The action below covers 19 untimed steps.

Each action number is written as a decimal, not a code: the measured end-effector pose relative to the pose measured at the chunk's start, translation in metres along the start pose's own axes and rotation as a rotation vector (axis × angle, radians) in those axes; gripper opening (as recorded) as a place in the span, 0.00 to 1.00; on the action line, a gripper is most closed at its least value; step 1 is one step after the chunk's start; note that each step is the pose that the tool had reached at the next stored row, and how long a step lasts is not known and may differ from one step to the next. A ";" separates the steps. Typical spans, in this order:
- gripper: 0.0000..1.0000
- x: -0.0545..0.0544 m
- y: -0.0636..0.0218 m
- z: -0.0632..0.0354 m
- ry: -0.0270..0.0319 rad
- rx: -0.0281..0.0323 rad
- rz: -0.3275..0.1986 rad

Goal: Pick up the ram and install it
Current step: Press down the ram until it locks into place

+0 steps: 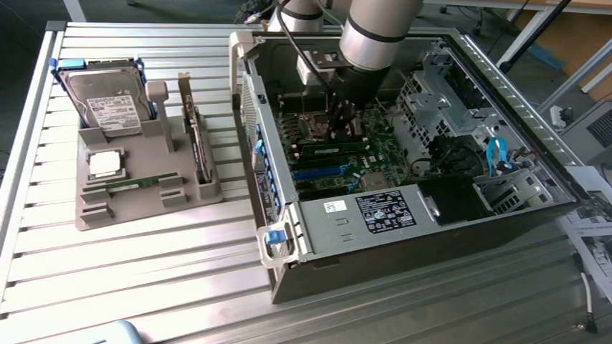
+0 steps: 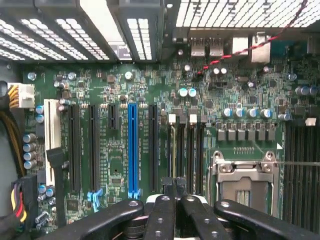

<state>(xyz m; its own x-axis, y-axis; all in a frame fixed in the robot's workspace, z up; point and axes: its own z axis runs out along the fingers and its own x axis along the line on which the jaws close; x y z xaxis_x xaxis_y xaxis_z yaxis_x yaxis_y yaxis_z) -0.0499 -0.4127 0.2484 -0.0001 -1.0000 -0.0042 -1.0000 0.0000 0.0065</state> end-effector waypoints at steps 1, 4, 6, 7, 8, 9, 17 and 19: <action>0.11 0.000 0.0022 0.0000 0.0000 0.0000 0.000; 0.11 0.000 0.0060 0.0000 0.0000 0.0000 0.000; 0.11 0.000 0.0085 0.0000 0.0000 0.0000 0.000; 0.11 0.000 0.0087 0.0001 0.0000 0.0000 0.000; 0.11 0.000 0.0087 0.0001 0.0000 0.0000 0.000; 0.11 0.000 0.0087 0.0001 0.0000 0.0000 0.000; 0.11 0.000 0.0129 0.0001 0.0000 0.0001 0.000; 0.11 0.000 0.0130 0.0002 0.0000 0.0001 0.000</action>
<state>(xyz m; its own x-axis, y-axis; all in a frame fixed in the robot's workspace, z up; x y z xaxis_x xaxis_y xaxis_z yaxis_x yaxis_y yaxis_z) -0.0629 -0.4126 0.2483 0.0000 -1.0000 -0.0042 -1.0000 0.0000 0.0064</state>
